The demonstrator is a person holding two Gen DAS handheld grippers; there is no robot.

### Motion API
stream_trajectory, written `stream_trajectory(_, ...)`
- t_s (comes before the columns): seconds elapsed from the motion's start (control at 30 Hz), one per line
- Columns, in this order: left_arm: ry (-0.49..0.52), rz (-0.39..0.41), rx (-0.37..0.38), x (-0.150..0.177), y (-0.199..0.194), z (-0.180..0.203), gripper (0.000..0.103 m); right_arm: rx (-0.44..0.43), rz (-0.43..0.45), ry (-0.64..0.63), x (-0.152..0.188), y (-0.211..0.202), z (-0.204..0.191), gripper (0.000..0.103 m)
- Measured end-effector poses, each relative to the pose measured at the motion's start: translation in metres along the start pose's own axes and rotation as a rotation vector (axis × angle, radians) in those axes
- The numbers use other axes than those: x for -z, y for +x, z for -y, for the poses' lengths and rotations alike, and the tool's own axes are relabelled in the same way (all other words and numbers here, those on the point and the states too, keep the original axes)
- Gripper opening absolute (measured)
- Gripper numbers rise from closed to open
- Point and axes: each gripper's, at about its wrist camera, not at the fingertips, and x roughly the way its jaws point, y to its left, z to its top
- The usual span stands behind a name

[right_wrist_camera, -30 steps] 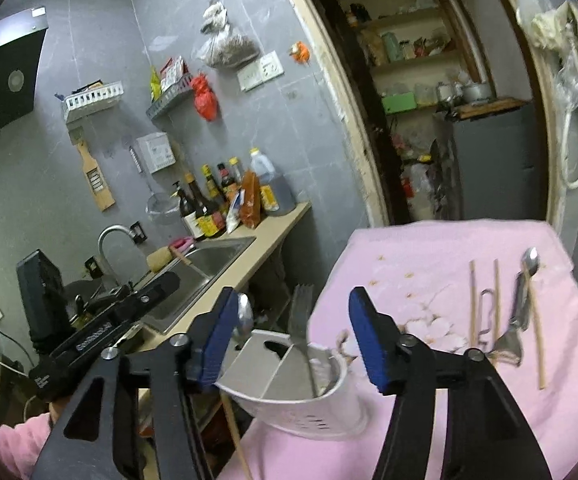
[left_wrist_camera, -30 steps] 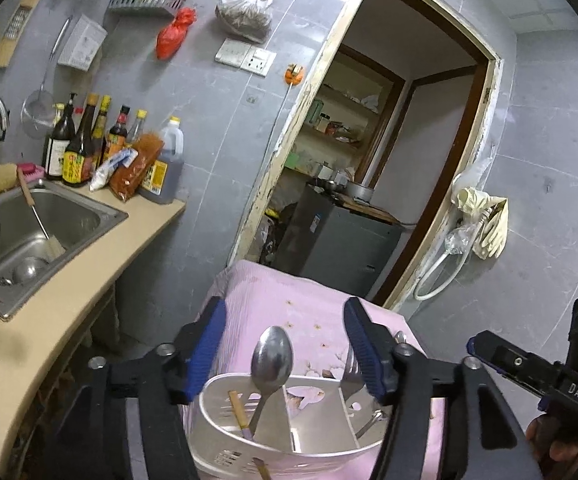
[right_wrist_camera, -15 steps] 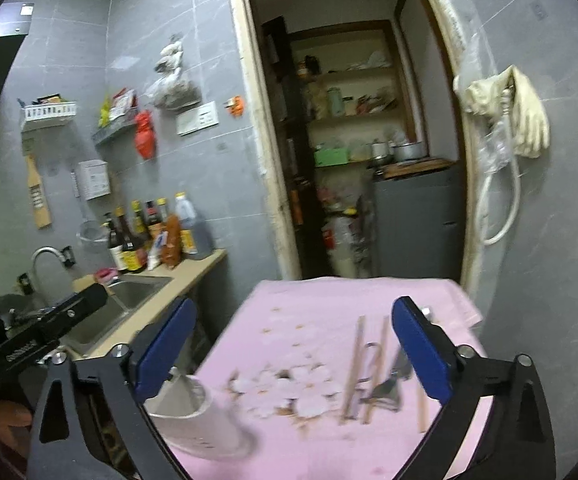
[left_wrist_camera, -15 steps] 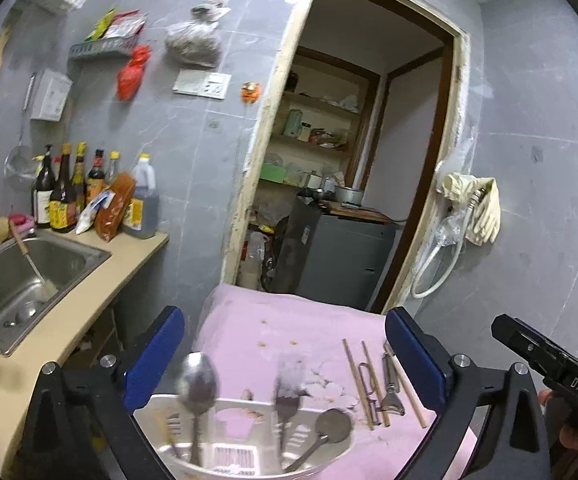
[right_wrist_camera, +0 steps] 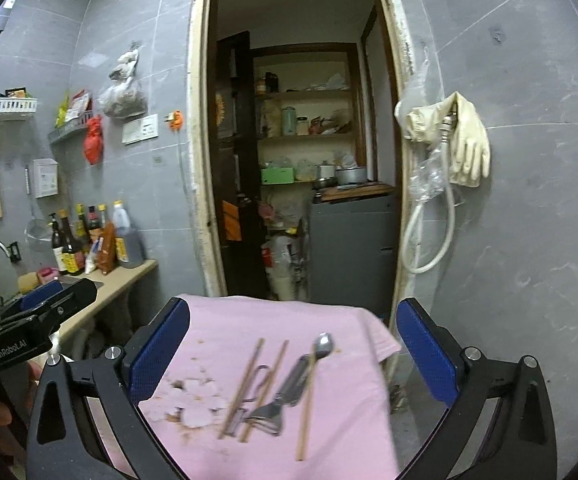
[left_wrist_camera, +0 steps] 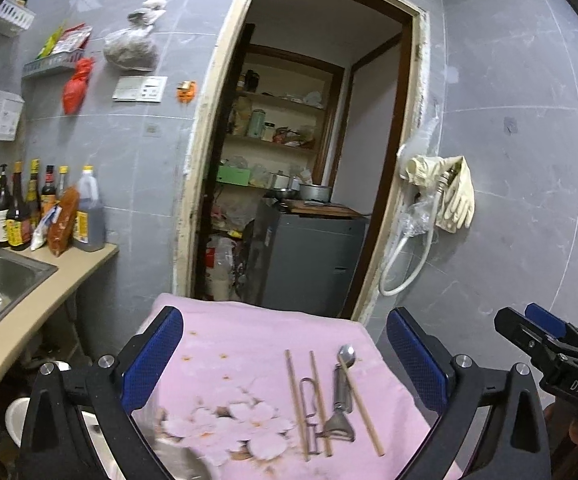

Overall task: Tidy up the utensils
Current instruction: 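Move both tools back over the remaining utensils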

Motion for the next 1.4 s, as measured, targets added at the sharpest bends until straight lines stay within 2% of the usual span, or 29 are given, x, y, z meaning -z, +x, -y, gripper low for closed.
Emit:
stream_trajectory(0.3,-0.009,-0.033,-0.056,0.017,0.048,0.043,0.102,0.010,-0.029,0.010,0.012,0.037,0.051,0.101)
stream_trajectory(0.6,-0.011,-0.094,-0.121,0.039,0.109,0.051,0.102,-0.019,-0.095,0.052,0.044,0.099,0.087,0.101)
stream_trajectory(0.77,0.001,-0.119,-0.162,0.054,0.143,0.048,0.102,-0.046,-0.124,0.069,0.063,0.135,0.093,0.101)
stream_trajectory(0.97,0.002,-0.181,-0.193,0.076,0.179,0.038,0.102,-0.118,-0.177,0.091,0.087,0.182,0.091,0.101)
stream_trajectory(1.17,0.003,-0.267,-0.204,0.095,0.208,0.029,0.102,-0.195,-0.280,0.121,0.111,0.229,0.083,0.101)
stream_trajectory(1.27,-0.010,-0.308,-0.206,0.102,0.221,0.023,0.096,-0.208,-0.303,0.102,0.122,0.242,0.074,0.100)
stream_trajectory(1.33,-0.006,-0.335,-0.209,0.107,0.231,0.021,0.089,-0.214,-0.323,0.085,0.129,0.249,0.067,0.095)
stream_trajectory(1.4,-0.008,-0.382,-0.207,0.112,0.242,0.018,0.082,-0.220,-0.356,0.079,0.136,0.257,0.062,0.083)
